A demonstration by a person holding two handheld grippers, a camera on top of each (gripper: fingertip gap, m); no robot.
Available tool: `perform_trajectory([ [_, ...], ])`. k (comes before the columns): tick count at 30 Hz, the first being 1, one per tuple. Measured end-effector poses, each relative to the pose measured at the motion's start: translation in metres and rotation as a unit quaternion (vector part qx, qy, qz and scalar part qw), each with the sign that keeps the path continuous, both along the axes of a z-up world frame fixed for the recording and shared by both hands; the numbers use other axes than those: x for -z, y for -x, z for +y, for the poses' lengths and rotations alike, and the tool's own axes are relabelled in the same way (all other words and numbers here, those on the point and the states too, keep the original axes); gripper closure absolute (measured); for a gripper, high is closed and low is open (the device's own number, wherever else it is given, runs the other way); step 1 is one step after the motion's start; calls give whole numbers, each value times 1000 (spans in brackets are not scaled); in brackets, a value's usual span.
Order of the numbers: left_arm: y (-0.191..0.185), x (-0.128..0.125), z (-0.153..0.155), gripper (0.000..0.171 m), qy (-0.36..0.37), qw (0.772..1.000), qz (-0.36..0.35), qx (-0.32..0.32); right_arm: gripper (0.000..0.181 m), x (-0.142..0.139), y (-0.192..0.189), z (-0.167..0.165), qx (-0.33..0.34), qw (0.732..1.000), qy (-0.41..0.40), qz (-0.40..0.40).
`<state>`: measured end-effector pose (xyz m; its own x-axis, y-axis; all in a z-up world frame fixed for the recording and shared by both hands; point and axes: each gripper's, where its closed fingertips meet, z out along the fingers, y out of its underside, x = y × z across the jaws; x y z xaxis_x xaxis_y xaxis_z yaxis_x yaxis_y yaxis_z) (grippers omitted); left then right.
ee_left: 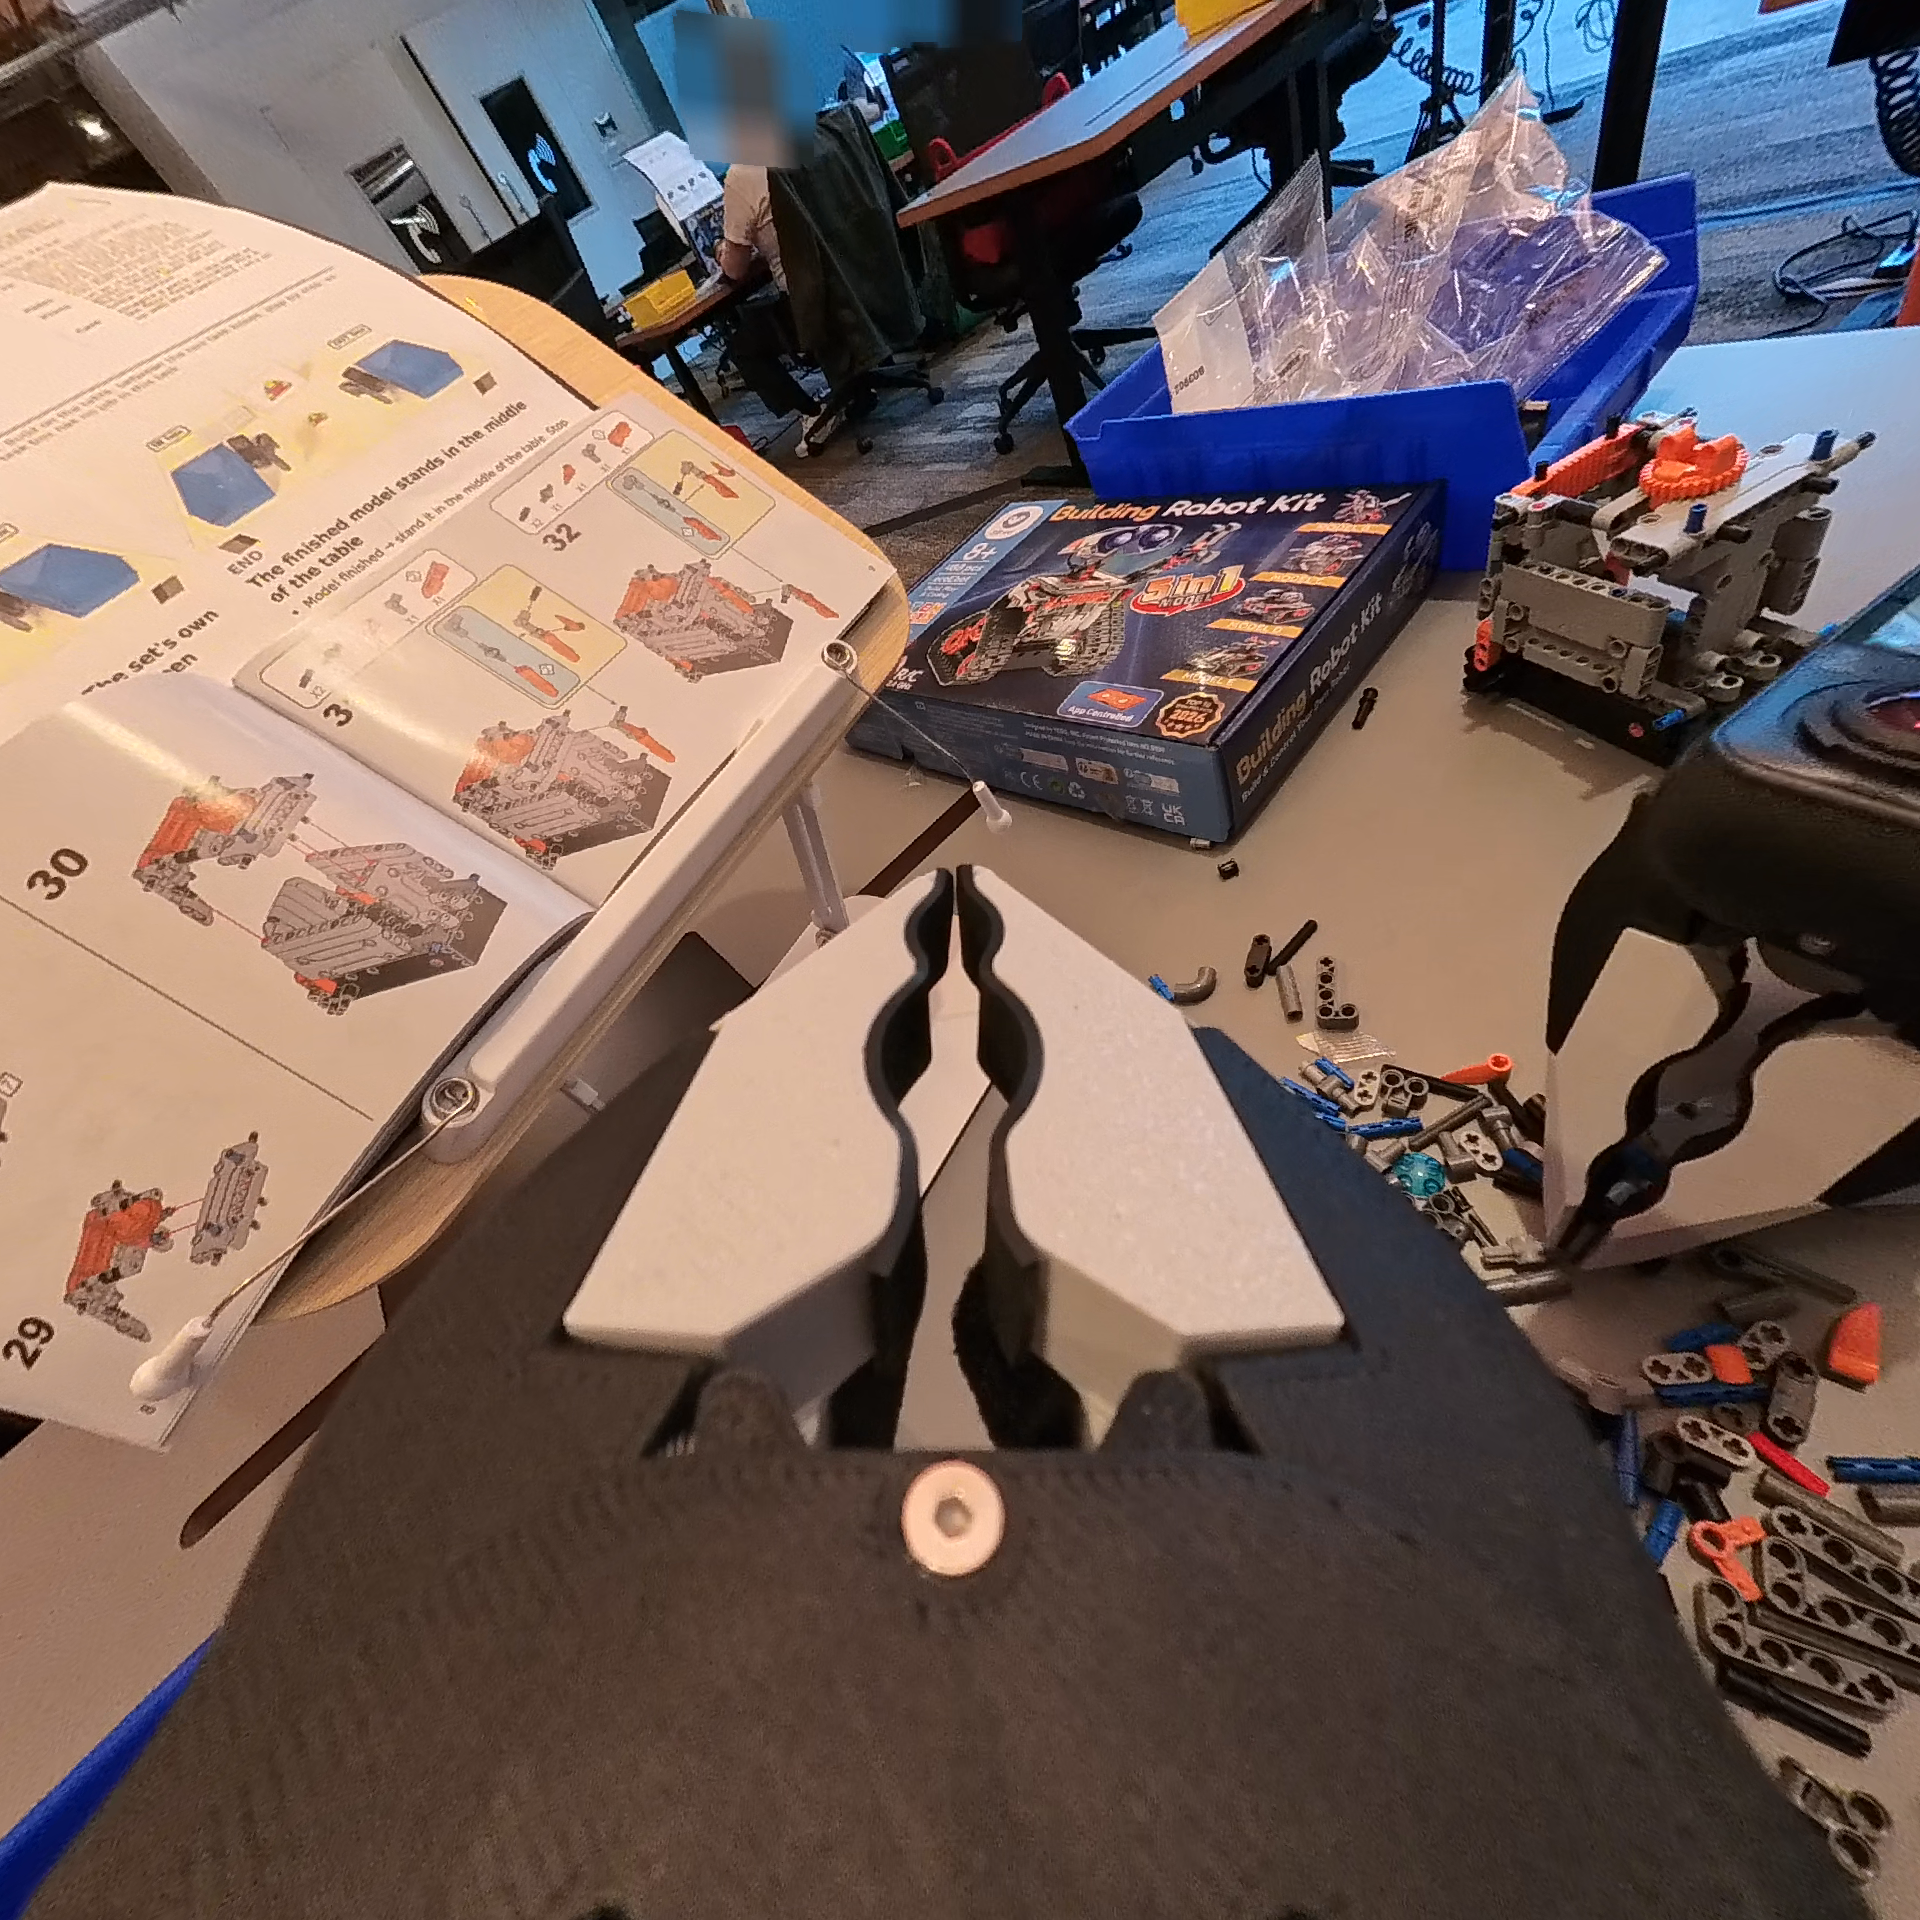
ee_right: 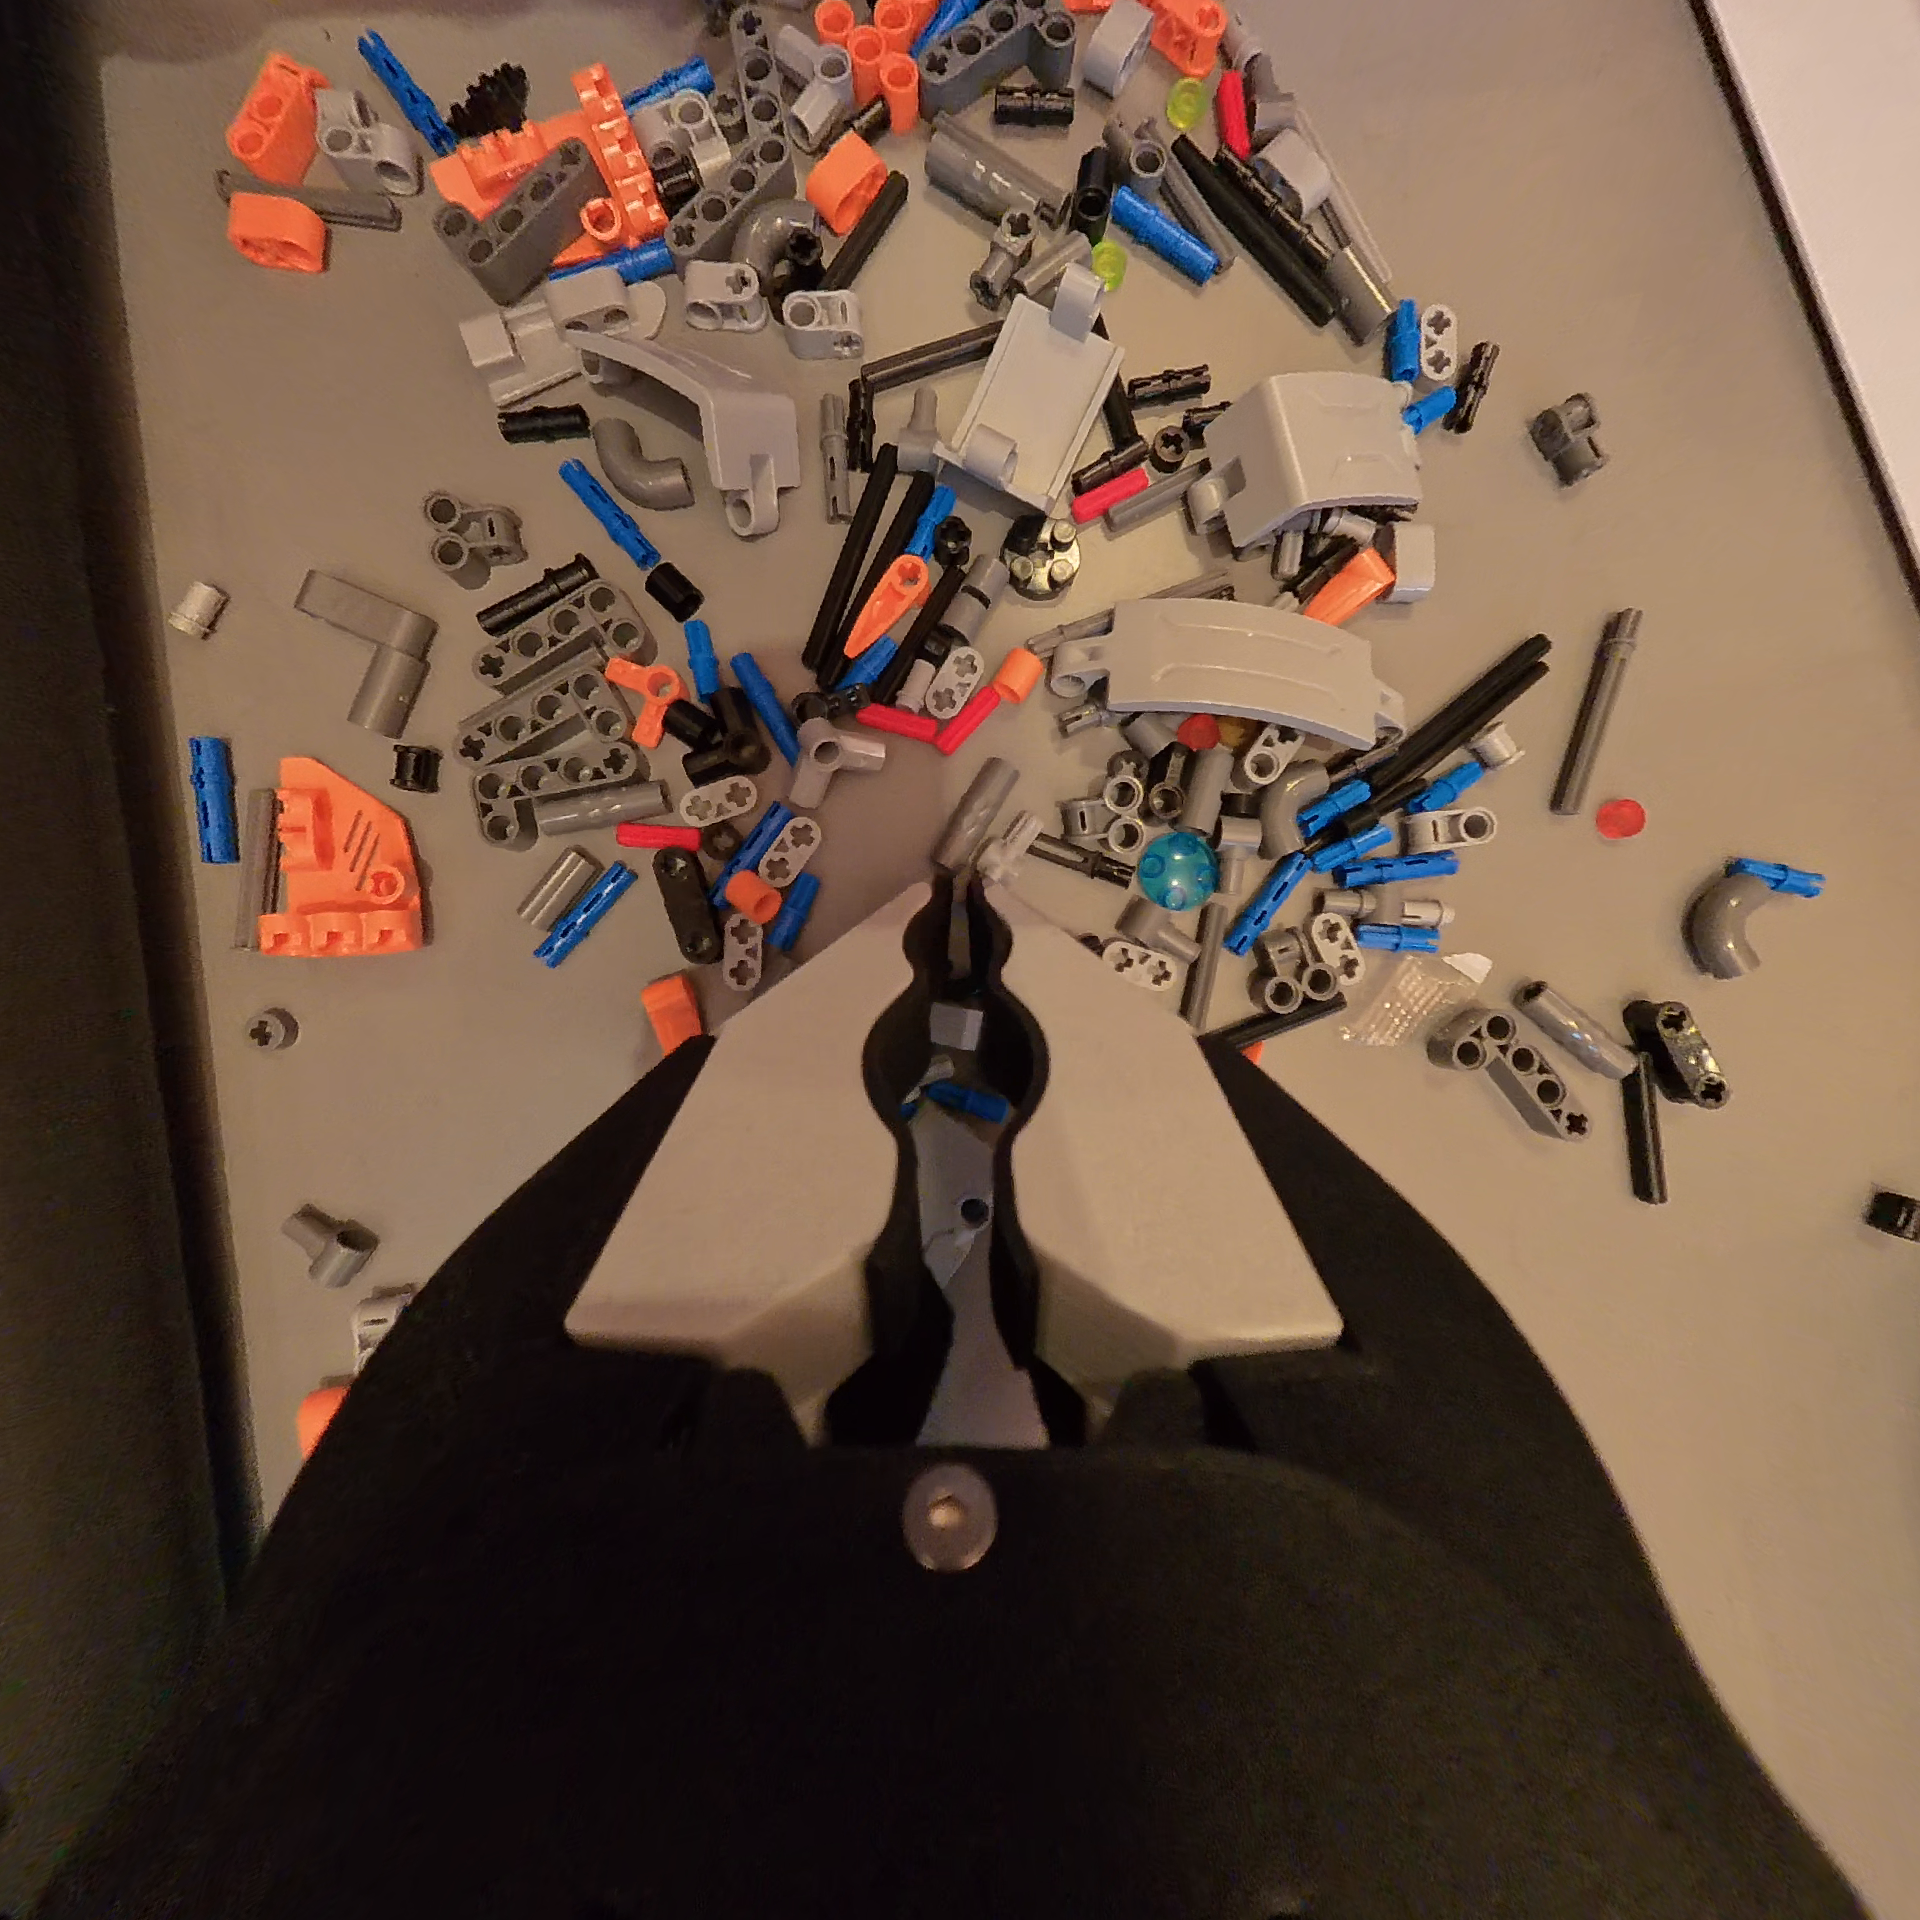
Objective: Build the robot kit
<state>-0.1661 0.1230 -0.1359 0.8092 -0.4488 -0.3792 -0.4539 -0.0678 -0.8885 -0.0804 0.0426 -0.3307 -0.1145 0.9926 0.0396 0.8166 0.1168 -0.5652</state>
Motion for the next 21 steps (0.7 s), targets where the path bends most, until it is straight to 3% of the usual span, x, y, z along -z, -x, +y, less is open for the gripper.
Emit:
perform_trajectory([
  [21,-3,5,2,171,5,1000,6,2,173,-16,0,-5,-3,999,17,29],
])
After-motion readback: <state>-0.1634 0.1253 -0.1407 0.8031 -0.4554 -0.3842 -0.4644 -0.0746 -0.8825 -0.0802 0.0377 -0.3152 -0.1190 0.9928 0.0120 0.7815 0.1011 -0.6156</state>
